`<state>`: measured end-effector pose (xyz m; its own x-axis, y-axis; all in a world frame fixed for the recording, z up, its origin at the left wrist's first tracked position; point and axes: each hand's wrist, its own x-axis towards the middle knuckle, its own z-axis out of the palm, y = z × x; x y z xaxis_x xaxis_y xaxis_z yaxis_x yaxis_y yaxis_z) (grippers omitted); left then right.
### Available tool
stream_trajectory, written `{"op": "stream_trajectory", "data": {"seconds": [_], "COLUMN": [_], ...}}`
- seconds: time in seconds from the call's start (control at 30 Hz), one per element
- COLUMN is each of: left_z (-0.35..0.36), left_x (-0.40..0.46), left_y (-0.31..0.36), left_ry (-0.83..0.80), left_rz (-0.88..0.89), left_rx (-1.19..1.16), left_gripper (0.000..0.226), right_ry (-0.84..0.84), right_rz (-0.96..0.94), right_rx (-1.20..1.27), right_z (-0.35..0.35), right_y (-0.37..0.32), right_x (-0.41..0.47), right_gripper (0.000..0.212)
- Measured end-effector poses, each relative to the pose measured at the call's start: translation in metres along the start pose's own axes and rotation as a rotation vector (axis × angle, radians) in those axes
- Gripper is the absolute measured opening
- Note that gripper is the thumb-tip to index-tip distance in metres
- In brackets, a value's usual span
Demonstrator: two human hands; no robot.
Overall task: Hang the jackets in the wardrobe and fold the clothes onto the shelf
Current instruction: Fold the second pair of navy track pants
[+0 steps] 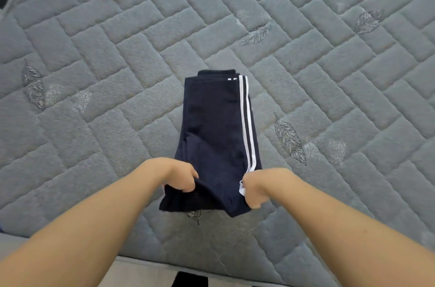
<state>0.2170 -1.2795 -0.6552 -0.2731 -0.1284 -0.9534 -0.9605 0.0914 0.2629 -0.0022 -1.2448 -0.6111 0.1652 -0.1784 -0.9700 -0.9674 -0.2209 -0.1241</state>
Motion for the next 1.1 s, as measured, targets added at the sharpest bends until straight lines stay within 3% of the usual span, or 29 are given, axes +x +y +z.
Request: {"op": "stream_trajectory", "data": {"seconds": [0.03,0.07,0.13,0.23,0.33,0.4,0.47,0.57,0.7,0.77,0.87,0.93,1.1], "left_z": [-0.002,-0.006,-0.024,-0.065,-0.105,-0.116,-0.111,-0.082,-0.086,-0.101,-0.114,-0.116,-0.104], "left_x": [-0.005,-0.010,-0.023,-0.030,-0.021,-0.008,0.009,0.036,0.063,0.067,0.063,0.052,-0.004], "left_y": [0.000,-0.002,-0.011,-0.028,-0.032,-0.035,-0.041,-0.041,-0.028,-0.019,-0.003,0.013,0.090], "left_ry": [-0.058,-0.073,0.005,0.383,0.757,0.892,0.873,0.622,0.807,0.864,0.861,0.850,0.725], "left_rz": [-0.029,-0.046,-0.051,-0.010,0.175,0.254,0.236,0.204,0.267,0.297,0.299,0.281,0.264], "left_rx": [-0.003,-0.029,-0.146,-0.529,-1.022,-1.306,-1.421,-1.370,-1.418,-1.446,-1.430,-1.415,-1.390], "left_gripper": [0.030,0.030,0.025,0.030,0.007,0.015,0.033,0.043,0.038,0.037,0.042,0.046,0.042], "right_ry": [-0.067,-0.114,-0.074,0.239,0.563,0.760,0.860,0.848,0.856,0.740,0.438,0.324,0.355], "right_rz": [0.019,0.045,0.111,0.131,0.025,-0.025,-0.020,-0.074,-0.021,-0.069,-0.104,-0.131,-0.136], "right_rx": [0.036,0.139,0.443,0.860,1.219,1.402,1.544,1.759,1.676,1.737,1.772,1.799,1.970], "right_z": [-0.013,-0.025,-0.048,-0.077,-0.104,-0.115,-0.117,-0.104,-0.106,-0.116,-0.121,-0.111,-0.059], "right_y": [0.001,0.005,0.026,0.055,0.066,0.063,0.054,0.039,0.046,0.058,0.071,0.084,0.123], "right_x": [-0.007,-0.011,-0.015,-0.011,0.014,0.036,0.060,0.095,0.119,0.119,0.101,0.085,-0.003], "right_gripper": [0.009,0.016,0.025,0.029,0.028,0.019,0.020,0.026,0.046,0.045,0.034,0.028,0.034]}}
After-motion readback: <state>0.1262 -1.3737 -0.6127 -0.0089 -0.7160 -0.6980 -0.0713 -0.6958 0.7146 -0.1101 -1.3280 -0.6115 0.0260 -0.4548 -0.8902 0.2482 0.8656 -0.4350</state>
